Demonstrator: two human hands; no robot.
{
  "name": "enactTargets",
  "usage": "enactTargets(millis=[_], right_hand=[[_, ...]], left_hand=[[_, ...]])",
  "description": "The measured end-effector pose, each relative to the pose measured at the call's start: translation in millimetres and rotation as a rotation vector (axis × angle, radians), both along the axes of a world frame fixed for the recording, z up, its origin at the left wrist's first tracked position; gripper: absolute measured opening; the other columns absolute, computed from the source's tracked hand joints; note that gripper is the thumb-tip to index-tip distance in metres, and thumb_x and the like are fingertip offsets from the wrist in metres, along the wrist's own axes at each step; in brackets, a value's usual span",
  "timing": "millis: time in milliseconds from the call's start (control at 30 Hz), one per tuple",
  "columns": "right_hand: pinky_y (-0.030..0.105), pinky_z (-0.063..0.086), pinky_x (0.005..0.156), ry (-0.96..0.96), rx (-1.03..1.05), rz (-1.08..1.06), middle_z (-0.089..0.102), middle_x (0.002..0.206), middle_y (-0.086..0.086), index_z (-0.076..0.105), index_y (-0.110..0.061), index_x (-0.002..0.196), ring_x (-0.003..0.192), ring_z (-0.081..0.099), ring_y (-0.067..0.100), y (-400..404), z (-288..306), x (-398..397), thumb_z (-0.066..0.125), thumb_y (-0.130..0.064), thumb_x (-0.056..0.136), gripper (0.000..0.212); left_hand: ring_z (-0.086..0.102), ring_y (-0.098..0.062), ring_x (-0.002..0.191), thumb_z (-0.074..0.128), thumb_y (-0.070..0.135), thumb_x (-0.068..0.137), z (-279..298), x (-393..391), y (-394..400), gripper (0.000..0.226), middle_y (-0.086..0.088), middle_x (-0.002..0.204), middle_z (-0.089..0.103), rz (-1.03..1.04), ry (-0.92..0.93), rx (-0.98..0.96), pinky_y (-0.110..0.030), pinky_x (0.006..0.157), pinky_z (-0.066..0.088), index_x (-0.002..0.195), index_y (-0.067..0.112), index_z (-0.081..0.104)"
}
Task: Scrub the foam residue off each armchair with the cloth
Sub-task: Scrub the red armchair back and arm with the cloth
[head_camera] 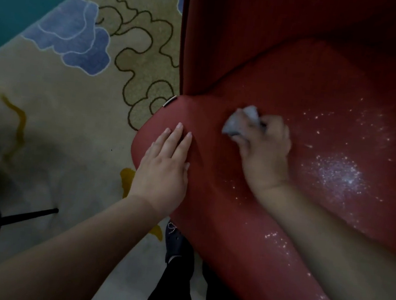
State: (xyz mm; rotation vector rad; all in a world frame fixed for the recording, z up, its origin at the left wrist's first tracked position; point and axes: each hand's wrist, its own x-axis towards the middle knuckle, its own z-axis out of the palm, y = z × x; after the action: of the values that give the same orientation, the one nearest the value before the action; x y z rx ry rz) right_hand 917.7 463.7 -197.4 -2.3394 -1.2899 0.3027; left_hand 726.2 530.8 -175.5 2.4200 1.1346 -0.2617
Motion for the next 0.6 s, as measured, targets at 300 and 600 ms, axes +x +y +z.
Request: enactTargets(millis=[300,600], right_hand=[[0.042,0.041,0.081,-0.124,-0.012,0.165,0.053,0.105,0.008,0.057,-0.041,0.121,0.092,0.046,0.028,-63.5,-3.1,15.2,0.054,-0.037,0.09,0.032],[0.04,0.044,0.074,-0.084,-0.036,0.4,0.06,0.101,0.008,0.061,-0.039,0.122,0.088,0.055,0.03,-111.2,7.4,-36.8,0.058,-0.029,0.084,0.039]], left_hand=[[0.005,-0.021,0.148,0.037,0.028,0.099,0.0,-2.8,-3.1,0.058,-0.002,0.161,0.007,-0.014,-0.004,0.008,-0.043,0.119,0.016,0.153,0.018,0.019],[0.009,-0.022,0.147,0.041,0.024,0.098,3.9,7.9,-6.8,0.057,-0.003,0.16,0.013,-0.013,-0.012,0.031,-0.044,0.119,0.014,0.151,0.017,0.024]])
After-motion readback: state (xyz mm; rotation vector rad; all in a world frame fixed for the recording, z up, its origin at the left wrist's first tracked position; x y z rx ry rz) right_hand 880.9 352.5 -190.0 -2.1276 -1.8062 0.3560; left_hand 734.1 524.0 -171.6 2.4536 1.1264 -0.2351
